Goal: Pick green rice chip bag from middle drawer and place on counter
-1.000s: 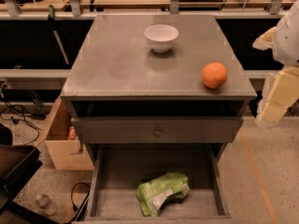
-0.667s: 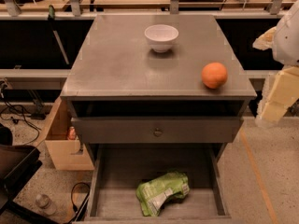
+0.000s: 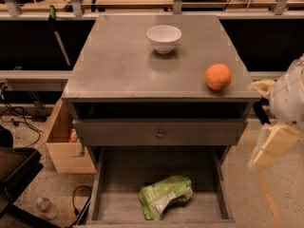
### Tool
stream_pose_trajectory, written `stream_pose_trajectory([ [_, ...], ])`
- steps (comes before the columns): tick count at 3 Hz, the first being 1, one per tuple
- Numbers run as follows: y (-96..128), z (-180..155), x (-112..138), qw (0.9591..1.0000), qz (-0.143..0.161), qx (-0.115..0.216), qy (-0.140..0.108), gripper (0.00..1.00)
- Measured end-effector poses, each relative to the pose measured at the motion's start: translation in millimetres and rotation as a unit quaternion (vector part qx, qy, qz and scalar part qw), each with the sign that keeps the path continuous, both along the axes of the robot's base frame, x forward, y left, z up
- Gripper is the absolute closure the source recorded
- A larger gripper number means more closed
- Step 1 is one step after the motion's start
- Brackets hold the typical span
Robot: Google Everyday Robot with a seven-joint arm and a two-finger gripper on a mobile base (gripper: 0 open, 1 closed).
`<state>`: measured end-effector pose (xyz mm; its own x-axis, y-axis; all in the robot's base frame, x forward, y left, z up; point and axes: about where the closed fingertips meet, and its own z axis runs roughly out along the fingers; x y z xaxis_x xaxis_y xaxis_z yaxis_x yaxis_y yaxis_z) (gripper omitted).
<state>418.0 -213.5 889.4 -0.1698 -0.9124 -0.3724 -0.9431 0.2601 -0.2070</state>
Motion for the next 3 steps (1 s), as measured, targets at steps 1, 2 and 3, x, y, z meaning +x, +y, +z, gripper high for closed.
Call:
stream_pose_trajectory([
  [1, 7, -74, -17, 0.9984, 0.020, 0.054, -0.006, 0.00],
  [2, 13, -147, -28, 0.9958, 0.052, 0.075, -0.009, 0.00],
  [3, 13, -147, -28, 0.9958, 0.052, 0.075, -0.008, 0.00],
])
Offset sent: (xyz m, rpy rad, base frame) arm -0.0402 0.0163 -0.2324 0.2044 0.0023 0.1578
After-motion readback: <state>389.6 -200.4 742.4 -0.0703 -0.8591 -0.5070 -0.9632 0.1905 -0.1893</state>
